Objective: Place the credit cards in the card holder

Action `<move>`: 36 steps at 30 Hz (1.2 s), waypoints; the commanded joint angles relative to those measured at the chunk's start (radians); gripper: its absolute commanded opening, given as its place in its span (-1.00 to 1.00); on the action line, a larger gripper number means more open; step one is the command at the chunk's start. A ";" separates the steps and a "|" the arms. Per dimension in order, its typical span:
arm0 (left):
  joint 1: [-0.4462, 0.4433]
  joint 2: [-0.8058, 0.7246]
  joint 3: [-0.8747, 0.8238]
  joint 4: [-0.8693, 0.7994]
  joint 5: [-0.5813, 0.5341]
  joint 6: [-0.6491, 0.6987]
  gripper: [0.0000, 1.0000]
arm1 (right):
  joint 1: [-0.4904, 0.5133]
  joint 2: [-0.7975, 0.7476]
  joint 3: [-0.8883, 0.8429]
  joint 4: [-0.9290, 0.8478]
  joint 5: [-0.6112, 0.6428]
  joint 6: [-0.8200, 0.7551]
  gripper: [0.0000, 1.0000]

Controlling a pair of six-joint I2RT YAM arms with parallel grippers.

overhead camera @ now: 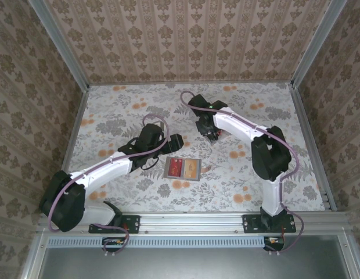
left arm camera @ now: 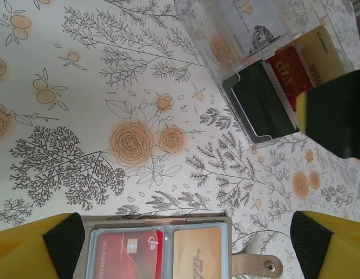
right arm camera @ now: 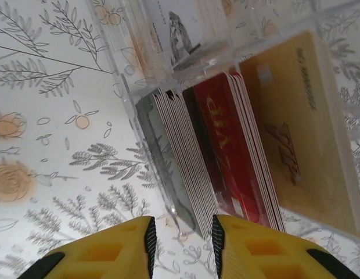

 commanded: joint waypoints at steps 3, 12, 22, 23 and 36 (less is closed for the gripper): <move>0.009 -0.013 -0.019 0.032 0.009 -0.031 0.89 | 0.032 0.081 0.067 -0.077 0.175 -0.069 -0.30; 0.011 -0.051 -0.070 0.042 -0.037 -0.072 0.88 | 0.048 0.150 0.070 -0.051 0.268 -0.106 -0.24; 0.012 -0.058 -0.081 0.042 -0.037 -0.083 0.89 | 0.092 0.194 0.048 0.009 0.459 -0.161 -0.22; 0.012 -0.057 -0.081 0.042 -0.037 -0.081 0.89 | 0.095 0.194 0.041 0.019 0.479 -0.165 -0.22; 0.013 -0.063 -0.087 0.034 -0.041 -0.084 0.89 | 0.100 0.169 0.018 0.057 0.515 -0.190 -0.37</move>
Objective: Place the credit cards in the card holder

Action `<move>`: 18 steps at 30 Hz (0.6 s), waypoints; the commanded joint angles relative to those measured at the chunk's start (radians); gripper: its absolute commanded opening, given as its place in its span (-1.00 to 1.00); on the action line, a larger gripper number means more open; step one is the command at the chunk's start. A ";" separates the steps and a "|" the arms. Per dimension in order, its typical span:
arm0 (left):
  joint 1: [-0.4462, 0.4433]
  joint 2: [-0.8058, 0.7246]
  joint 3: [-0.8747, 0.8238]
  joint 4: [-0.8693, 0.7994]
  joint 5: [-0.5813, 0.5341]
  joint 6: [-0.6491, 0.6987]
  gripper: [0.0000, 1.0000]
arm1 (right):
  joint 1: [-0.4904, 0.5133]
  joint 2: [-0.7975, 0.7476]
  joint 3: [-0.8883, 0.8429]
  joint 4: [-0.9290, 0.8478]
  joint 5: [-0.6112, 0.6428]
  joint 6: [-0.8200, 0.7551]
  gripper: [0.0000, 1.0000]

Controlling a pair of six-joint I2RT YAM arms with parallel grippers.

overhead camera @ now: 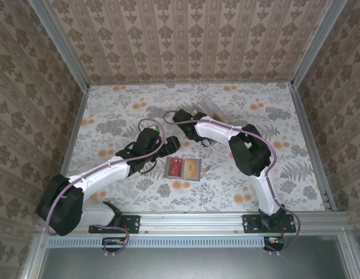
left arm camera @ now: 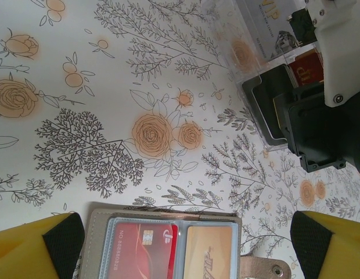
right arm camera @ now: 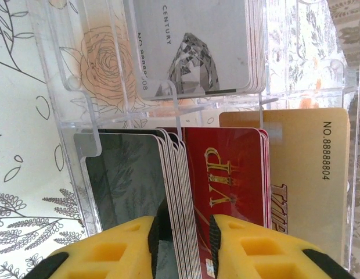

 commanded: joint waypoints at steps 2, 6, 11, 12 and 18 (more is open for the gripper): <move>0.005 -0.020 -0.008 -0.005 -0.015 -0.017 0.89 | -0.002 -0.016 -0.011 0.002 0.044 -0.015 -0.40; 0.006 -0.018 -0.008 -0.006 -0.015 -0.016 0.89 | -0.002 -0.017 -0.010 0.000 0.014 -0.013 -0.39; 0.007 -0.021 -0.010 -0.009 -0.015 -0.018 0.89 | -0.010 -0.003 -0.011 -0.011 -0.039 0.009 -0.29; 0.005 -0.021 -0.010 -0.009 -0.017 -0.020 0.89 | -0.010 0.002 -0.012 -0.013 -0.036 0.009 -0.29; 0.007 -0.018 -0.008 -0.009 -0.016 -0.018 0.89 | -0.010 0.026 -0.021 0.000 -0.003 0.009 -0.23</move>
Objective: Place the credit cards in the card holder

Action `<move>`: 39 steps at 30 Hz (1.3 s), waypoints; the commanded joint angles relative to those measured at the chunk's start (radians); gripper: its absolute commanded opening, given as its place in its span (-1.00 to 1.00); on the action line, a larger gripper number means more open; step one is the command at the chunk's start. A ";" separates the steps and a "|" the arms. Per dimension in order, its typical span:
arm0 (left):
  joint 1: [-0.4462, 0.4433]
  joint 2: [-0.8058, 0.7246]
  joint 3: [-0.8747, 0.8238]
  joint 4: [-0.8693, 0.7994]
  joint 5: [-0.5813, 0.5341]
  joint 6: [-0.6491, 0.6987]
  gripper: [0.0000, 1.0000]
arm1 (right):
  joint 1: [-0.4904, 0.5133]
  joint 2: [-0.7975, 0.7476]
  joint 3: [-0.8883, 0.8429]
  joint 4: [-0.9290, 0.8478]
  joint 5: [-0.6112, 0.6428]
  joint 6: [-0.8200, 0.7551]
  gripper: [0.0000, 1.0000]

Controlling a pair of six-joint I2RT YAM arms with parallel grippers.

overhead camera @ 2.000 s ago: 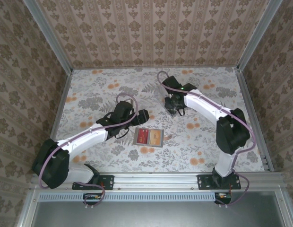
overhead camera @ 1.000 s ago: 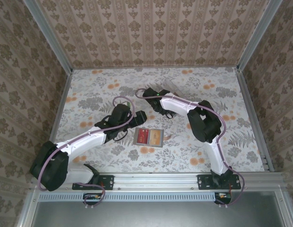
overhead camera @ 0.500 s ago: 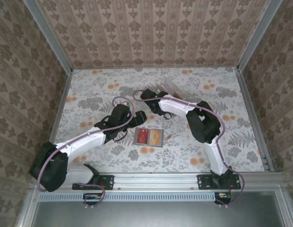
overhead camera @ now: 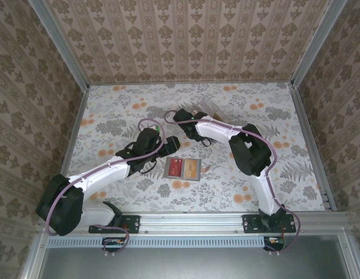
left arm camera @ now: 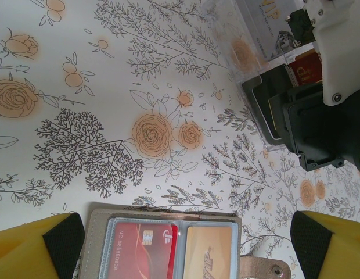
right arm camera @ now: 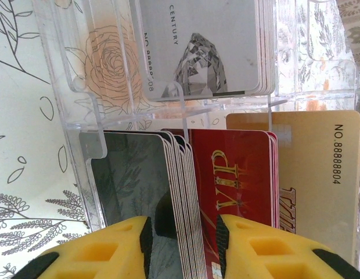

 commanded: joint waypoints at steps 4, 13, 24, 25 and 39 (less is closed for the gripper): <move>0.007 -0.012 -0.003 -0.009 -0.015 -0.019 0.89 | -0.005 0.036 -0.023 0.008 0.040 -0.001 -0.23; 0.006 -0.008 -0.002 -0.010 -0.011 -0.021 0.88 | -0.005 0.019 -0.037 0.025 0.076 -0.001 -0.24; 0.007 -0.004 0.003 -0.008 -0.008 -0.022 0.88 | -0.006 -0.035 -0.051 0.046 0.125 -0.016 -0.27; 0.007 -0.003 0.002 -0.006 -0.007 -0.022 0.88 | -0.006 -0.037 -0.050 0.047 0.126 -0.016 -0.27; 0.007 0.000 0.001 0.000 -0.003 -0.028 0.88 | -0.008 -0.049 -0.051 0.043 0.128 -0.019 -0.36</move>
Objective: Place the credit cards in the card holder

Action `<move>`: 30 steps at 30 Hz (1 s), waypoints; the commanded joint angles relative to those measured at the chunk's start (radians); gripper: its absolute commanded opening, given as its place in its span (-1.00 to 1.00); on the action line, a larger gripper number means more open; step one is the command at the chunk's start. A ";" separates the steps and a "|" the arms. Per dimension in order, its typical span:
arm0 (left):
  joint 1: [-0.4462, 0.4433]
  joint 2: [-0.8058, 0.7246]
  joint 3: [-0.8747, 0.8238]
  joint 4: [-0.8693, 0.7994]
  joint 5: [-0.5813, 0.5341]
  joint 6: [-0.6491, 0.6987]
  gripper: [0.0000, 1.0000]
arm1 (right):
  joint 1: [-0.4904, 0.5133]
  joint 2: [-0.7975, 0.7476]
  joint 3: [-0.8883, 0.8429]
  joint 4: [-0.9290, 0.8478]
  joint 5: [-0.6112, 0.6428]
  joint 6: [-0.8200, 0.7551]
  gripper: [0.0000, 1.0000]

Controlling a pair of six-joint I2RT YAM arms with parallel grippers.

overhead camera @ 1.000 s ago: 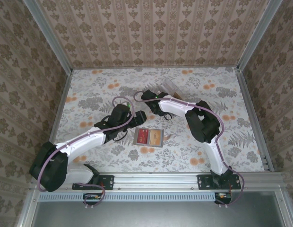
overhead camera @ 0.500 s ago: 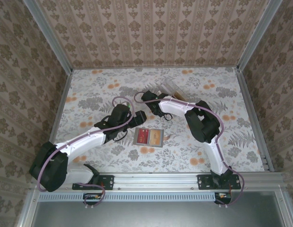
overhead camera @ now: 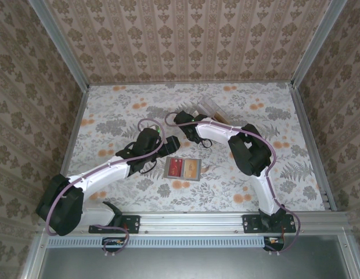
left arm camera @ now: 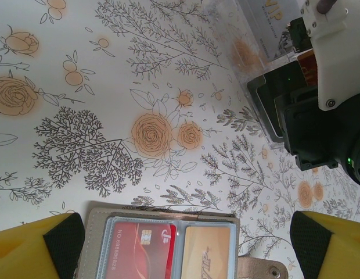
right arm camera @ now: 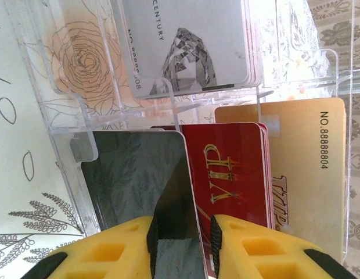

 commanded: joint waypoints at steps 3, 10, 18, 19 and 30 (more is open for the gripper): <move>0.006 0.004 0.004 0.000 -0.002 -0.011 0.88 | -0.007 -0.046 -0.009 -0.006 0.042 -0.011 -0.39; 0.006 0.014 0.005 0.002 0.003 -0.011 0.88 | -0.009 -0.058 -0.007 -0.020 0.010 -0.001 -0.57; 0.007 0.014 0.003 -0.003 0.003 -0.012 0.87 | -0.011 -0.079 0.005 -0.062 -0.074 0.040 -0.74; 0.007 0.015 0.003 -0.004 0.002 -0.012 0.87 | -0.012 -0.081 0.006 -0.066 -0.088 0.044 -0.77; 0.008 0.013 0.001 -0.016 0.003 -0.008 0.88 | -0.035 -0.136 0.037 -0.145 -0.256 0.124 -0.96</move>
